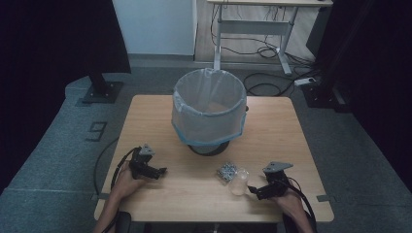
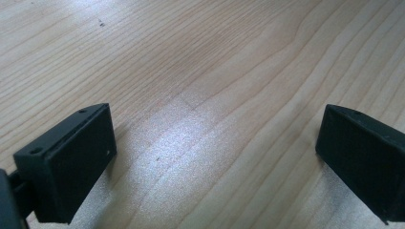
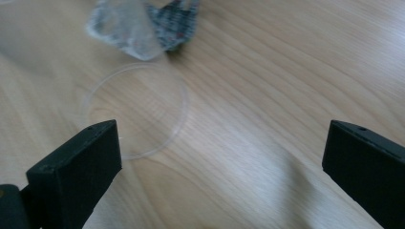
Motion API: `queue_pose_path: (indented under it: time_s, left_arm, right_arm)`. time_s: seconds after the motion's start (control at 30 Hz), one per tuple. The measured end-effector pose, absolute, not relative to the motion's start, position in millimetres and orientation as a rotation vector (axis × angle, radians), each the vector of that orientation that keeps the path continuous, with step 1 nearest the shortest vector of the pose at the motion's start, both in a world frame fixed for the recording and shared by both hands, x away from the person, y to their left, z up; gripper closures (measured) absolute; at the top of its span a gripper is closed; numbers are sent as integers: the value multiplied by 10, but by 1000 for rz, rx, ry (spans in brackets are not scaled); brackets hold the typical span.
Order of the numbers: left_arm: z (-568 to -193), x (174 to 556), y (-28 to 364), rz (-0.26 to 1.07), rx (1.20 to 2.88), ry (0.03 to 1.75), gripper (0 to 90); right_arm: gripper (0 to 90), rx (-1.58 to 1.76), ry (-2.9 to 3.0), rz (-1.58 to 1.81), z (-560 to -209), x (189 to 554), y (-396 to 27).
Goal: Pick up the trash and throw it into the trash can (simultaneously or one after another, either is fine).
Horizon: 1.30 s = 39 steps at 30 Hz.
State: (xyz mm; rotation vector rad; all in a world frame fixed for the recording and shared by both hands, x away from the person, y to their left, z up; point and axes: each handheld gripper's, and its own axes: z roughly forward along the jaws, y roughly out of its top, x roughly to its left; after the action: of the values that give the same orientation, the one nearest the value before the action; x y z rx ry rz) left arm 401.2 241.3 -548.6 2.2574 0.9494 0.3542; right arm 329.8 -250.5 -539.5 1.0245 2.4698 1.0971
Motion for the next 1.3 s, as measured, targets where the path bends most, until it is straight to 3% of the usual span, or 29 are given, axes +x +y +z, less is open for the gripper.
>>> queue_pose_path:
  time_s: [0.93, 1.3]
  left_arm:
    - [-5486, 4012, 2414, 354, 2258, 949, 0]
    - [-5486, 4012, 2413, 355, 2258, 950, 0]
  right_arm:
    - [0, 878, 2577, 1177, -5410, 3275, -1954]
    - [139, 874, 2581, 1224, -5410, 3312, -1840]
